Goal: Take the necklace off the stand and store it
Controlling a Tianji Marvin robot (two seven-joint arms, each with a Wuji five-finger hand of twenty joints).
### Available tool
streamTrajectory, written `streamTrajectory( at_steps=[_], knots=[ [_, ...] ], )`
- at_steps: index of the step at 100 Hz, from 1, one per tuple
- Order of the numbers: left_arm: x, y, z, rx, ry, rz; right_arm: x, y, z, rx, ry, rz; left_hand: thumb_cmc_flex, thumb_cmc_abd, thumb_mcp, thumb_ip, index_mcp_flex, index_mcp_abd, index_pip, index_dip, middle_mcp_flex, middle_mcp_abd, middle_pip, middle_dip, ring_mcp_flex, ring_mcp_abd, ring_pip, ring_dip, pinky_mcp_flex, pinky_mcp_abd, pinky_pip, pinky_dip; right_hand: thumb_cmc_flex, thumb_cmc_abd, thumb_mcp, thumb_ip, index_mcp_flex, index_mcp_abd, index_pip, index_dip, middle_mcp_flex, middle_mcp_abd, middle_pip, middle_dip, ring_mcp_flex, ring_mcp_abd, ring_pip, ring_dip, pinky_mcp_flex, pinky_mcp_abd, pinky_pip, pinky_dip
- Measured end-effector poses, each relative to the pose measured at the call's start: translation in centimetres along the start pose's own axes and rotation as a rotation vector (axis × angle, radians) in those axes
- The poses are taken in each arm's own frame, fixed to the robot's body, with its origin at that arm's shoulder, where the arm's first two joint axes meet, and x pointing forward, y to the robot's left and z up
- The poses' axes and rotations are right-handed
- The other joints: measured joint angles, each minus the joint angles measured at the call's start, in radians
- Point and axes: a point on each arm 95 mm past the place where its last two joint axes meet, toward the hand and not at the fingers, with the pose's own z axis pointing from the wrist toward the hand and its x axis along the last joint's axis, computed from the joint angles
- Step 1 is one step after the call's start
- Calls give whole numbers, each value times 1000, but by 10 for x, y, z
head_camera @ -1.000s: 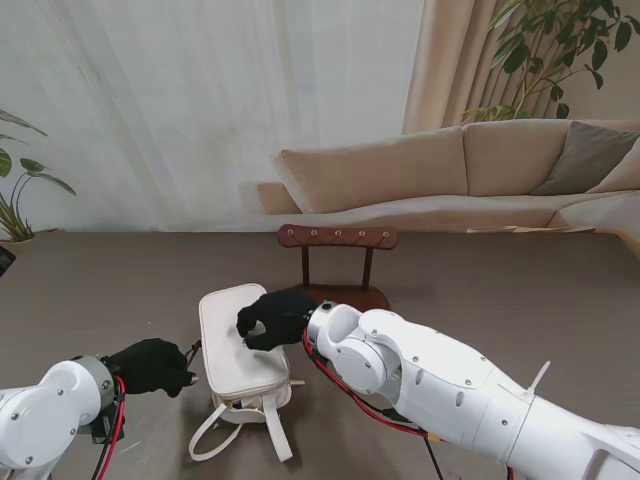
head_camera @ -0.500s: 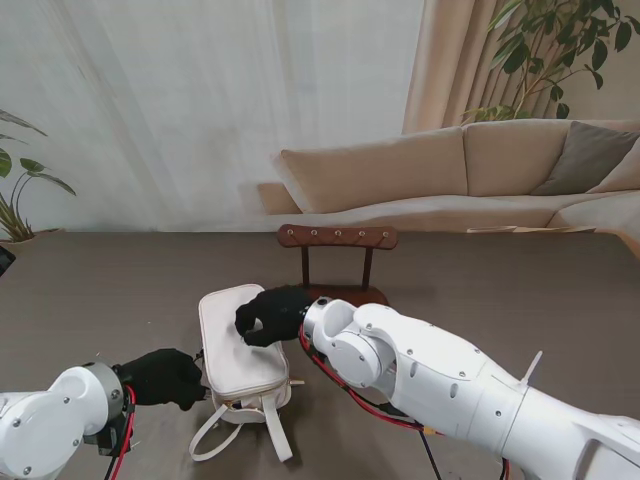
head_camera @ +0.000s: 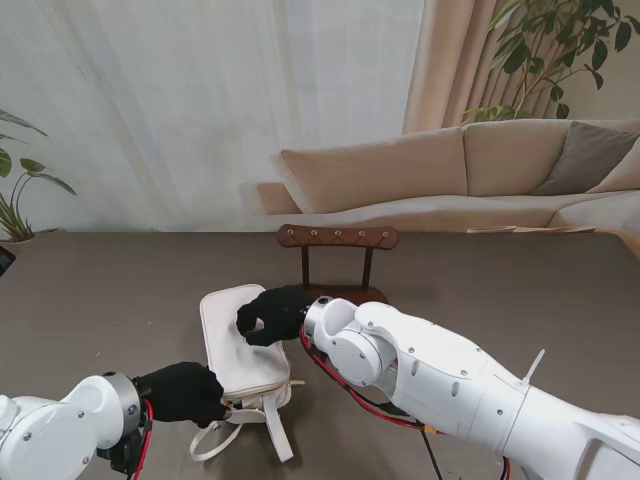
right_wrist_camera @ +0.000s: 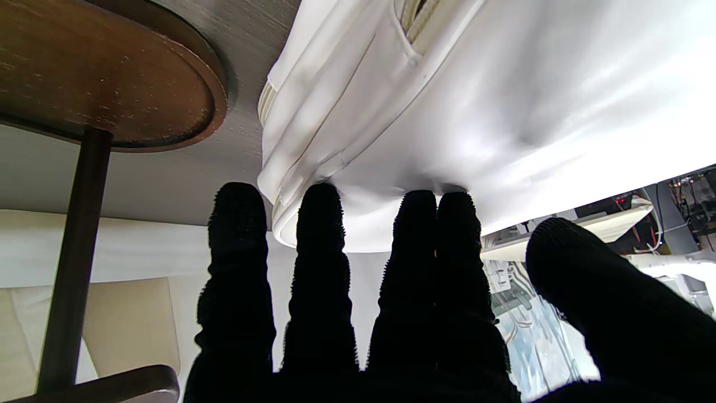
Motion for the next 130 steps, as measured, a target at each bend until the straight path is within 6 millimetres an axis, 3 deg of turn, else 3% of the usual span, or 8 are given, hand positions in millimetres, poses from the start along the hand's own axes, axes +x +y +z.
streamTrajectory(
  at_steps=[130],
  knots=[
    [74,26,-1,-61,168,98,-1,-2,0,12,-7,17,1,1,0,0,1,32,0,3,0,25,1,0,0,-8,28,0,16,0,11,0,0,0,0,0,-3,-6,4,11,-3,-13,3,2,3,-12,-20,-8,0,-1,0,0]
  ],
)
